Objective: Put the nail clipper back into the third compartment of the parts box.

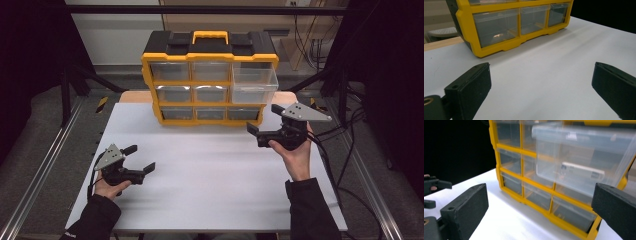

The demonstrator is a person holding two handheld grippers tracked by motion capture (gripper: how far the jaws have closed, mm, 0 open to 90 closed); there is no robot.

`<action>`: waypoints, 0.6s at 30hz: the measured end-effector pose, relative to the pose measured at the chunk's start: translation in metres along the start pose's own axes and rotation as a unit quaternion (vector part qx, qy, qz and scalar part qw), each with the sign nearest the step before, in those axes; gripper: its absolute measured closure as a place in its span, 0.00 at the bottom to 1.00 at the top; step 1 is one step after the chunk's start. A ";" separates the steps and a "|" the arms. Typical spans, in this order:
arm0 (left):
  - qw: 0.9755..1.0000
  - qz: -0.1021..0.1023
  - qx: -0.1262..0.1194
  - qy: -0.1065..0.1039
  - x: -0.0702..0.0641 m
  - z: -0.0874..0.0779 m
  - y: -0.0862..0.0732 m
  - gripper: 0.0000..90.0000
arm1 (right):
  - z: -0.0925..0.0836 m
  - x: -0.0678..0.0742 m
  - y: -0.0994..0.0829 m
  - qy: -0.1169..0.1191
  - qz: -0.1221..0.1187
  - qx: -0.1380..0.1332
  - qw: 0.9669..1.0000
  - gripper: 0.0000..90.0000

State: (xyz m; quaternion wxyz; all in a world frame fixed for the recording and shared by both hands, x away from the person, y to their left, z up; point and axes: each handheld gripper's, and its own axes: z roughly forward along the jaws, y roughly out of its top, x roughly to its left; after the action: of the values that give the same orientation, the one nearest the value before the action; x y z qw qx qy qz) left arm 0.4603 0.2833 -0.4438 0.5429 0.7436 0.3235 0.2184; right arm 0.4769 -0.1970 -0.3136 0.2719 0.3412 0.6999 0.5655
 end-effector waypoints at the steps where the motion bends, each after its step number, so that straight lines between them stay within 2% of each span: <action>1: 1.000 0.000 0.000 0.000 0.000 0.000 0.000 0.02 | 0.000 0.000 -0.004 0.001 0.004 0.003 1.000 0.02; 9: 1.000 0.000 0.000 0.000 0.000 0.000 0.000 0.02 | -0.002 0.000 -0.034 0.008 0.020 0.014 1.000 0.02; 18: 1.000 0.001 0.001 0.000 0.000 0.000 0.000 0.02 | -0.002 0.001 -0.068 0.011 0.027 0.023 0.999 0.02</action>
State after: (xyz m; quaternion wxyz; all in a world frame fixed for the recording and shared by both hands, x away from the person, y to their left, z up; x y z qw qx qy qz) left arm 0.4601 0.2828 -0.4441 0.5421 0.7444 0.3231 0.2182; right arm 0.4629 -0.2060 -0.3794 0.2410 0.3596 0.7066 0.5597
